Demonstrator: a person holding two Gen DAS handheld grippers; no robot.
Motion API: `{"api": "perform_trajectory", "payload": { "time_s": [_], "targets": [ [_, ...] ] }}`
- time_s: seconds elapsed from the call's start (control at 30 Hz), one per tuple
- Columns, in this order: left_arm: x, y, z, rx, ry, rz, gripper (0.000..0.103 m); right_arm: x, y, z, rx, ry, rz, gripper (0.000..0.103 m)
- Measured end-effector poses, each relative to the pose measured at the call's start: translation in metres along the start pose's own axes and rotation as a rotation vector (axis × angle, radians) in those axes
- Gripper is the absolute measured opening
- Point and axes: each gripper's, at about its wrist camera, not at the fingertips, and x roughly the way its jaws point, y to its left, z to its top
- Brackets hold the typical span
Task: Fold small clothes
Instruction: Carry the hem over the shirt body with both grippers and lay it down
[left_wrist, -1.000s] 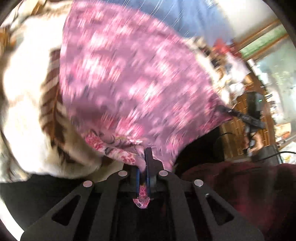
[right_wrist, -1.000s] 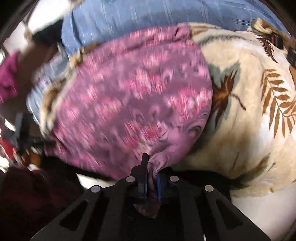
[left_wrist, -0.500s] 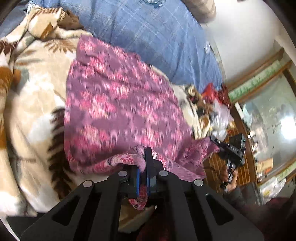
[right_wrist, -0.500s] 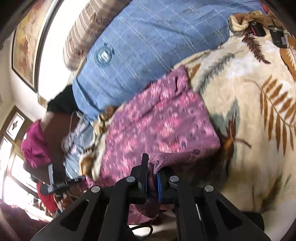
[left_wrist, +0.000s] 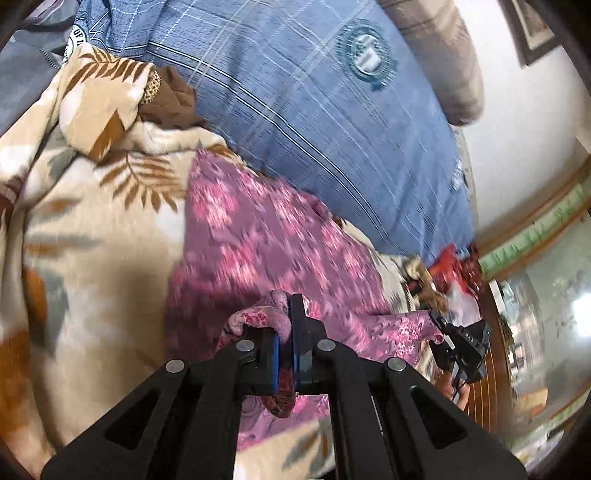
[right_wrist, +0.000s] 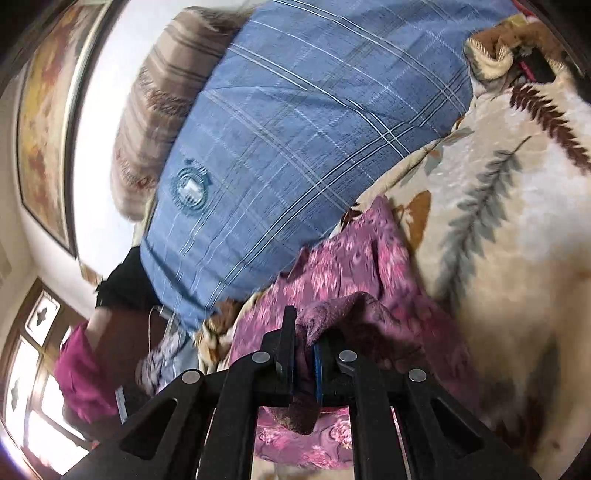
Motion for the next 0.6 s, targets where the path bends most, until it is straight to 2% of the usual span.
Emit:
{"api": "perform_trajectory", "payload": {
  "time_s": [0.2, 0.3, 0.37, 0.47, 0.53, 0.6],
  "targets": [
    [0.029, 0.024, 0.054, -0.1, -0.051, -0.018, 0.003, 0.062, -0.024, 0.034, 0.118, 0.004, -0.016, 0.007],
    [0.055, 0.043, 0.077, -0.176, -0.032, -0.001, 0.003, 0.089, -0.043, 0.048, 0.189, 0.019, -0.047, 0.007],
    [0.076, 0.056, 0.084, -0.227, 0.006, 0.022, 0.003, 0.108, -0.056, 0.054, 0.247, 0.081, -0.081, 0.012],
    [0.087, 0.062, 0.088, -0.237, 0.017, 0.001, 0.003, 0.117, -0.06, 0.055, 0.265, 0.131, -0.036, 0.013],
    [0.09, 0.064, 0.096, -0.246, 0.008, -0.021, 0.003, 0.115, -0.057, 0.062, 0.241, 0.107, -0.017, 0.012],
    [0.093, 0.065, 0.107, -0.271, -0.011, -0.031, 0.003, 0.116, -0.061, 0.075, 0.286, 0.061, 0.021, 0.012]
  ]
}}
